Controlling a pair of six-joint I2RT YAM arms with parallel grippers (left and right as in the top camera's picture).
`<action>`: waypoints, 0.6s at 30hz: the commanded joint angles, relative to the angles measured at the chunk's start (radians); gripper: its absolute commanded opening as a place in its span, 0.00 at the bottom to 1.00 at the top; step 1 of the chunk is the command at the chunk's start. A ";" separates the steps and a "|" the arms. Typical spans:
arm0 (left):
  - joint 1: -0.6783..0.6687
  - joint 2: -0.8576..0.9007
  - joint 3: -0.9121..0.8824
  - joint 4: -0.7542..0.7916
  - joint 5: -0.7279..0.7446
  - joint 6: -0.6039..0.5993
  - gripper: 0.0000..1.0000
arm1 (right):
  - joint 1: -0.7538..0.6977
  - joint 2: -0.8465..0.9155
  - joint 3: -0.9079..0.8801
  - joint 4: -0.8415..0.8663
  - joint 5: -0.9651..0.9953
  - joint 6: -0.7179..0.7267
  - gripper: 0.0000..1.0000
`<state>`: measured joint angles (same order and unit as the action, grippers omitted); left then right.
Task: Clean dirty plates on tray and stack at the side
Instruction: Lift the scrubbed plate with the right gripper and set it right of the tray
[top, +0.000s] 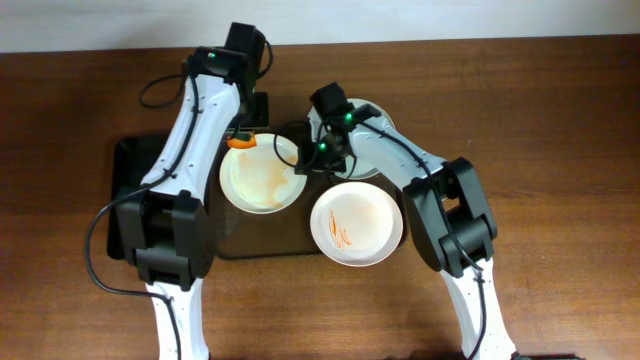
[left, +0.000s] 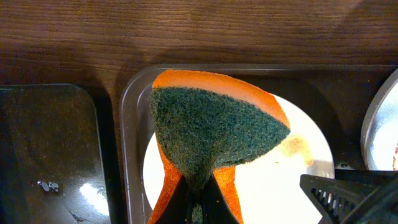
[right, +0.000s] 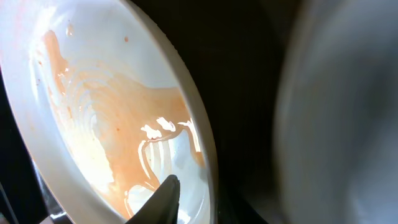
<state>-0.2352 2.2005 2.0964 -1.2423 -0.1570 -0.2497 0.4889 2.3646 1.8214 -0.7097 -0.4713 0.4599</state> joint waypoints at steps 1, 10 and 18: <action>0.051 -0.005 0.018 -0.005 0.033 0.020 0.00 | 0.071 0.023 -0.032 -0.005 0.118 -0.010 0.19; 0.109 -0.005 0.018 -0.016 0.181 0.021 0.00 | 0.070 -0.083 0.035 -0.151 0.290 -0.016 0.04; 0.129 -0.005 0.016 -0.032 0.244 0.087 0.00 | 0.217 -0.286 0.036 -0.329 0.897 -0.071 0.04</action>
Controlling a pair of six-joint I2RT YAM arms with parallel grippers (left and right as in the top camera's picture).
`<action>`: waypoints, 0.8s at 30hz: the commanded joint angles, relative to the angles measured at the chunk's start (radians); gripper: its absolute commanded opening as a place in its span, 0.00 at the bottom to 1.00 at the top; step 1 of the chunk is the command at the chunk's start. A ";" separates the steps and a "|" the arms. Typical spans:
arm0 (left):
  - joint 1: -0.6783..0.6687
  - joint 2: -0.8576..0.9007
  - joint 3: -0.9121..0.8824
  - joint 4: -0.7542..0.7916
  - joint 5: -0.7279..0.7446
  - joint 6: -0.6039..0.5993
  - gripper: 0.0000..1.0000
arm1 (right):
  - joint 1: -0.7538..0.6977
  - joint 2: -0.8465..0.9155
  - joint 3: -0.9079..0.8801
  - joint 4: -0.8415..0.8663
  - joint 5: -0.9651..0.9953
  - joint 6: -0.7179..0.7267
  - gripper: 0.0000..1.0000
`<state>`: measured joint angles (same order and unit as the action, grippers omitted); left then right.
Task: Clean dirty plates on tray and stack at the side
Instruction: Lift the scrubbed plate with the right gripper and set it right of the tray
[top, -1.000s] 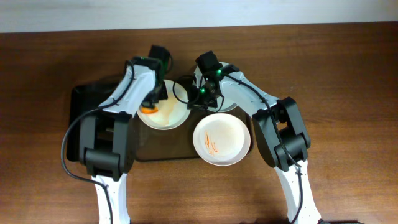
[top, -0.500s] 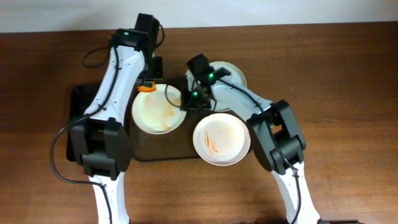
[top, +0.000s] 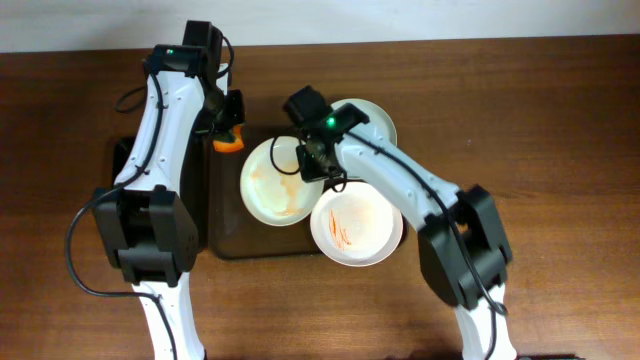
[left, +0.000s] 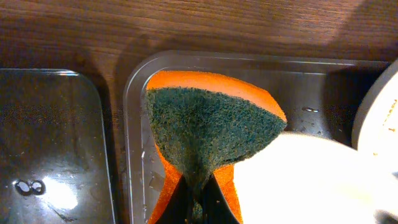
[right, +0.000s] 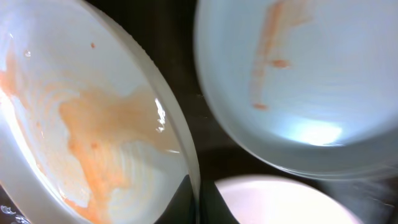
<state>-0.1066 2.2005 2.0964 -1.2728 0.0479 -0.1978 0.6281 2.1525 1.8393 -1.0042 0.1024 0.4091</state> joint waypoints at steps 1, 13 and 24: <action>0.000 -0.005 0.016 -0.002 0.039 0.035 0.00 | 0.103 -0.079 0.018 -0.053 0.401 -0.019 0.04; 0.032 -0.005 0.016 -0.015 0.042 0.035 0.00 | 0.361 -0.080 0.018 -0.103 1.014 0.023 0.04; 0.083 -0.005 0.016 -0.014 0.098 0.035 0.00 | 0.420 -0.080 0.018 -0.089 1.191 0.060 0.04</action>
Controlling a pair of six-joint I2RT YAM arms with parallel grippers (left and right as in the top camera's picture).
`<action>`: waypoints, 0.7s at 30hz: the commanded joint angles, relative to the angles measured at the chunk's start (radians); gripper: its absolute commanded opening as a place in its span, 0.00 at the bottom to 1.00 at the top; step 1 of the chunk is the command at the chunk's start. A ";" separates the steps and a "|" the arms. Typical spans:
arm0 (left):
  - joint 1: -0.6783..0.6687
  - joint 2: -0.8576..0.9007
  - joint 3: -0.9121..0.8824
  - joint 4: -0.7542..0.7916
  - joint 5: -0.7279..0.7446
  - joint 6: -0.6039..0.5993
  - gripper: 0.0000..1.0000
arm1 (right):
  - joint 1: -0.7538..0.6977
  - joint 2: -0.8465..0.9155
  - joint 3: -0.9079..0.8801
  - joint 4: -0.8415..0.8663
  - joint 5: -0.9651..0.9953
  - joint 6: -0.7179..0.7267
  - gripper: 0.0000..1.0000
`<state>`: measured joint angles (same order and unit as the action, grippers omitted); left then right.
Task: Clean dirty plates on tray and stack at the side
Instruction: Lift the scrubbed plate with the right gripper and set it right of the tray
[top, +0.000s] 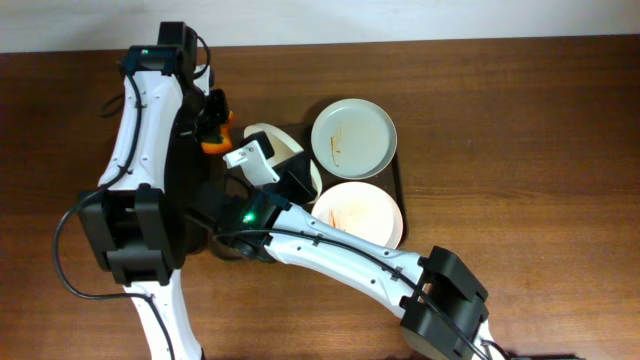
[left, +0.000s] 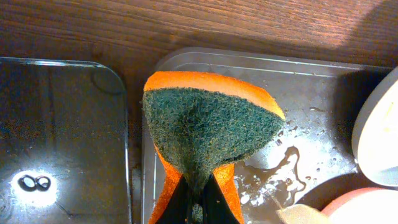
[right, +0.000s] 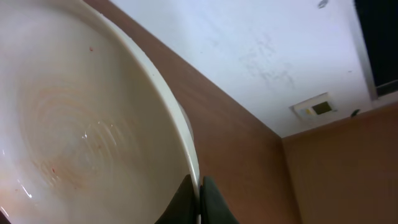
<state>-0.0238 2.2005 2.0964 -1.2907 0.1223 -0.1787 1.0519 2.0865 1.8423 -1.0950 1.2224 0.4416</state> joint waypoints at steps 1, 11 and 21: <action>-0.002 -0.005 0.016 0.006 0.024 0.016 0.00 | -0.007 -0.014 0.015 0.002 0.067 0.028 0.04; -0.004 -0.005 0.013 -0.034 0.005 0.016 0.00 | -0.179 -0.284 0.021 -0.077 -0.570 0.077 0.04; -0.006 -0.005 0.013 -0.035 0.005 0.016 0.00 | -0.850 -0.398 -0.021 -0.278 -1.057 0.018 0.04</action>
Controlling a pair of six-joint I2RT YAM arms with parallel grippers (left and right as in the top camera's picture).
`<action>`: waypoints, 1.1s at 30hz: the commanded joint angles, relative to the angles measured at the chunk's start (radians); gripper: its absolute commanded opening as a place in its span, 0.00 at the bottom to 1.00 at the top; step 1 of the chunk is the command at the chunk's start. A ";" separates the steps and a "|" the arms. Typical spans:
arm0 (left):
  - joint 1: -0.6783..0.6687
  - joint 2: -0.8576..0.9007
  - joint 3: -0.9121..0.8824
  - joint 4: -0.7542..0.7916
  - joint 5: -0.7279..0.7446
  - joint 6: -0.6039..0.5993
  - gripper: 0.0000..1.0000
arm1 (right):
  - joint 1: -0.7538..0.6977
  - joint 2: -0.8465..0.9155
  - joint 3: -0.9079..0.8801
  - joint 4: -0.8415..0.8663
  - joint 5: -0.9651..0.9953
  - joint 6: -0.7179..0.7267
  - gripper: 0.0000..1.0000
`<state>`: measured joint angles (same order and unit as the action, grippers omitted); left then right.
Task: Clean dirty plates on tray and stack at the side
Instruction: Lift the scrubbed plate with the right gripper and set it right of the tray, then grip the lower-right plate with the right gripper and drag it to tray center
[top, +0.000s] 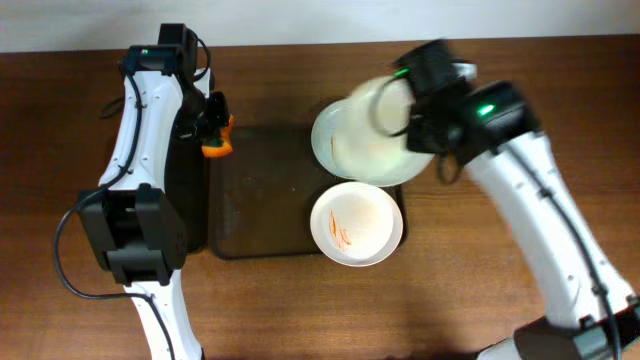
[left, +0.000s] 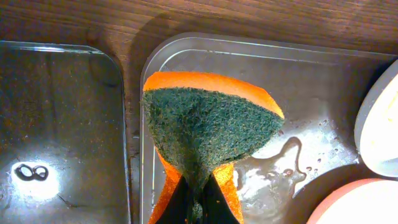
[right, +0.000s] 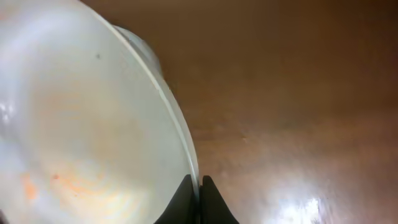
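My right gripper (top: 412, 118) is shut on the rim of a white plate (top: 362, 140) with faint orange smears. It holds the plate, blurred, above the tray's (top: 260, 200) back right corner, over another plate that is mostly hidden. In the right wrist view the fingers (right: 186, 198) pinch the held plate (right: 81, 124) at its edge. A plate with orange streaks (top: 357, 223) lies at the tray's front right. My left gripper (top: 217, 140) is shut on a folded orange and green sponge (left: 208, 127) over the wet tray's (left: 311, 74) back left corner.
A second dark tray (left: 62, 124) lies to the left of the first, partly under my left arm (top: 150, 120). Brown wooden table (top: 540, 300) surrounds both trays. Water pools on the main tray's floor (left: 273, 168).
My right arm reached across to the tray's back left with the plate tilted up; now it stands at the right with the plate over the tray's back right corner. The left gripper has hardly moved.
The sponge was at the back rim of the smeared plate on the tray, with my right gripper at that plate's rim. Then the sponge was off it to the left. The plate was then held tilted at the back left, looking cleaner, and now hangs at the back right.
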<state>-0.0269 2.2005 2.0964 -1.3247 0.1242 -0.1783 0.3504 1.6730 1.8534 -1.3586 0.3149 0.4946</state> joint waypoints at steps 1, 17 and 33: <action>-0.005 -0.005 0.013 -0.001 0.003 0.016 0.00 | -0.207 0.019 -0.057 -0.012 -0.172 -0.046 0.04; -0.005 -0.005 0.013 0.014 -0.019 0.016 0.00 | -0.587 0.023 -0.739 0.642 -0.255 -0.121 0.04; -0.005 -0.005 0.012 0.018 -0.020 0.017 0.00 | -0.309 0.008 -0.563 0.275 -0.602 -0.080 0.57</action>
<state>-0.0269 2.2005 2.0964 -1.3048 0.1085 -0.1783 -0.0231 1.6894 1.3430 -1.0866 -0.2642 0.3725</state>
